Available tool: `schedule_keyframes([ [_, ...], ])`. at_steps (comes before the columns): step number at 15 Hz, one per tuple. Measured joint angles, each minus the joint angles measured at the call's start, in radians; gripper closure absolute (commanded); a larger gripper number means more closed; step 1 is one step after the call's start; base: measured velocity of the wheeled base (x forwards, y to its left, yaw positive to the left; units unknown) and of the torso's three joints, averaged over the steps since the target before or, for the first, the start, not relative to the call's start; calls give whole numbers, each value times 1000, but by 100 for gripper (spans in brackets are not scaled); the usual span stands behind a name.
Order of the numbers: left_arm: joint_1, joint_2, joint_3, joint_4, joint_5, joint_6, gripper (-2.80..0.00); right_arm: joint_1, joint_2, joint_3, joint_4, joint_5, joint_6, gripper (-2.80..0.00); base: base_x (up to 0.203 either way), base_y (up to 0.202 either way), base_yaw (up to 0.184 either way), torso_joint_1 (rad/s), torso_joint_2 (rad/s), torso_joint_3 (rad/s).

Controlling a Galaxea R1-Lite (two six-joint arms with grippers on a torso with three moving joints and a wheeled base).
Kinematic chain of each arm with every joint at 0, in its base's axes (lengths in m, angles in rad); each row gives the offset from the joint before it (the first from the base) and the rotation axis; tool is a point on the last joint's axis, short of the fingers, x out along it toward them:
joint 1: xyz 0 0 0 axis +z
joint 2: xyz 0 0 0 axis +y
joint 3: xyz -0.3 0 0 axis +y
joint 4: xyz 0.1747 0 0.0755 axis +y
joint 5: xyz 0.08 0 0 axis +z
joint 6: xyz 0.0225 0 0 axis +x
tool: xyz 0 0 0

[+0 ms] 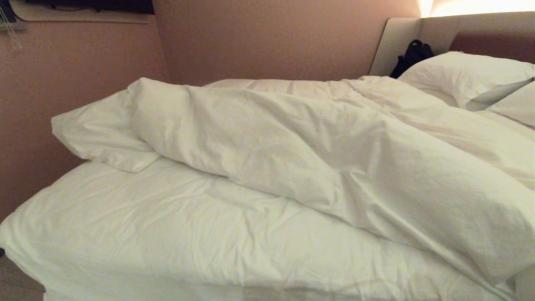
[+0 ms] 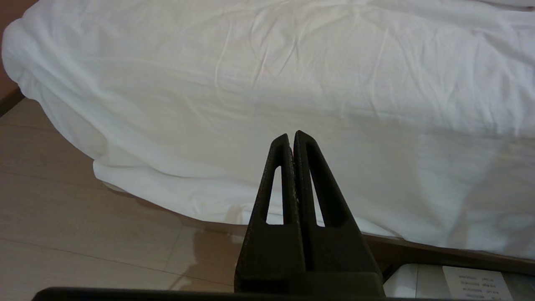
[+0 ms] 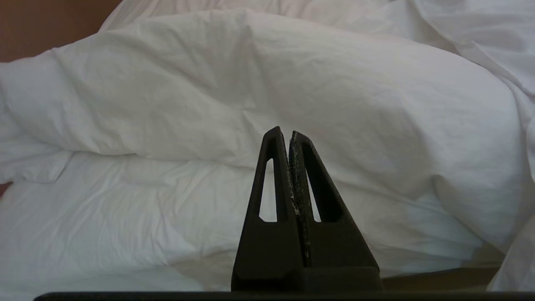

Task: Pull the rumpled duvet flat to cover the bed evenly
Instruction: Flatten the corners of the folded blanket

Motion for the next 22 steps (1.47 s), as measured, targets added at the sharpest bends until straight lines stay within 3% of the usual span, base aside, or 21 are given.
schedule_keyframes([
  [6,0,0,0,0,0,0,0,2,53,12,-26,-46,7,0,0,0,0,0,0,0],
  [8,0,0,0,0,0,0,0,60,84,12,-44,-76,12,0,0,0,0,0,0,0],
  [12,0,0,0,0,0,0,0,386,122,20,-67,-184,61,0,0,0,0,0,0,0],
  [17,0,0,0,0,0,0,0,862,89,65,-173,-417,188,0,0,0,0,0,0,0],
  [19,0,0,0,0,0,0,0,984,30,81,-214,-538,229,0,0,0,0,0,0,0],
  [22,0,0,0,0,0,0,0,1073,-80,129,-250,-747,263,0,0,0,0,0,0,0],
])
